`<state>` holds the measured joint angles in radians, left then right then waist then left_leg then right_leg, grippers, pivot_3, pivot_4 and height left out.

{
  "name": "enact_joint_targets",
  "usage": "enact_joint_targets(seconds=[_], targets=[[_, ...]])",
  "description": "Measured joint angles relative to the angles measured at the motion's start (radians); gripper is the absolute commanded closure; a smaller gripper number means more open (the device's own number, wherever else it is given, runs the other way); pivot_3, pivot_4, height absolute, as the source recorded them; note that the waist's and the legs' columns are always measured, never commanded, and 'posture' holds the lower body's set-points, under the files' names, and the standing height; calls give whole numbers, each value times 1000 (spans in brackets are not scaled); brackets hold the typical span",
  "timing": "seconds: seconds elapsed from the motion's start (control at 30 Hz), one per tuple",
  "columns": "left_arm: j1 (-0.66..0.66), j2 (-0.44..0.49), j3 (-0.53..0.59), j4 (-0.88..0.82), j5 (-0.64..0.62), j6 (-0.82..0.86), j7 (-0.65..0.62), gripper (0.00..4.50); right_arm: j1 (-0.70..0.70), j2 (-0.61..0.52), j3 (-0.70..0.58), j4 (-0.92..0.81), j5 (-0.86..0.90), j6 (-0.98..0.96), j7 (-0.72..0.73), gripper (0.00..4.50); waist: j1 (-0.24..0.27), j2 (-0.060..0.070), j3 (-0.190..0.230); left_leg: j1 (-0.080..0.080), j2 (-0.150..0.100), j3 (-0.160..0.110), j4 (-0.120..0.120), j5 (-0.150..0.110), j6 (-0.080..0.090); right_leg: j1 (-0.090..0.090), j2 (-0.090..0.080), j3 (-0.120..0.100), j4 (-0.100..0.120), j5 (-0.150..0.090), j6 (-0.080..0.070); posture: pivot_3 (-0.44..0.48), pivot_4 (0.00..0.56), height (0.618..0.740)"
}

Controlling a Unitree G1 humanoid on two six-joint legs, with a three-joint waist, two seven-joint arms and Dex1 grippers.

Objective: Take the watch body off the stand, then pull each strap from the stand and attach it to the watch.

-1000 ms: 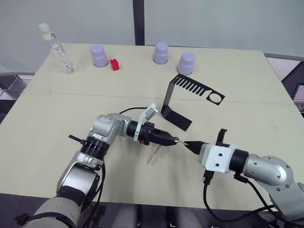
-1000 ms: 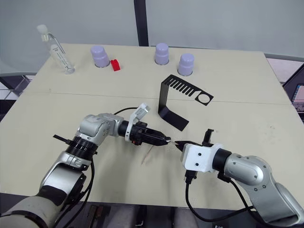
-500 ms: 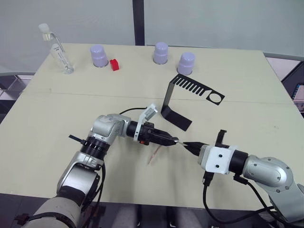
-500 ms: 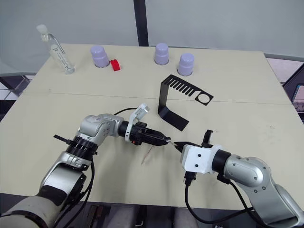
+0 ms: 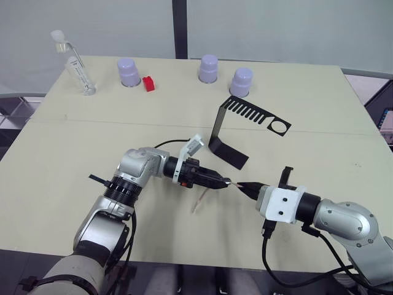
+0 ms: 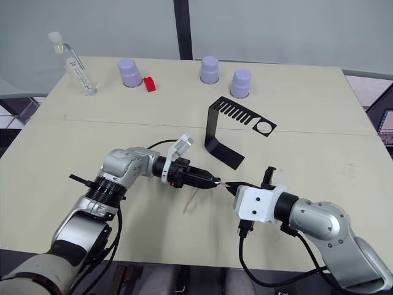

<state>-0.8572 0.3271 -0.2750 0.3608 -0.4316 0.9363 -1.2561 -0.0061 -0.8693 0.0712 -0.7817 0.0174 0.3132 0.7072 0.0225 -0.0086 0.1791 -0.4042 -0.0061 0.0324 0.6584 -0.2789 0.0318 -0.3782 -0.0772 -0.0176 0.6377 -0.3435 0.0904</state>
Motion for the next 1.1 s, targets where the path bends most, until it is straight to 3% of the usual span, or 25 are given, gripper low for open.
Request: enact_joint_targets(seconds=[1.1], targets=[[-1, -26, 25, -1, -14, 23, 22, 2908, -24, 0, -1, -2, -19, 37, 17, 4500, 0, 0, 0, 0, 0, 0, 1, 0, 0, 0, 0, 0, 1, 0, 0, 0, 150, 739]])
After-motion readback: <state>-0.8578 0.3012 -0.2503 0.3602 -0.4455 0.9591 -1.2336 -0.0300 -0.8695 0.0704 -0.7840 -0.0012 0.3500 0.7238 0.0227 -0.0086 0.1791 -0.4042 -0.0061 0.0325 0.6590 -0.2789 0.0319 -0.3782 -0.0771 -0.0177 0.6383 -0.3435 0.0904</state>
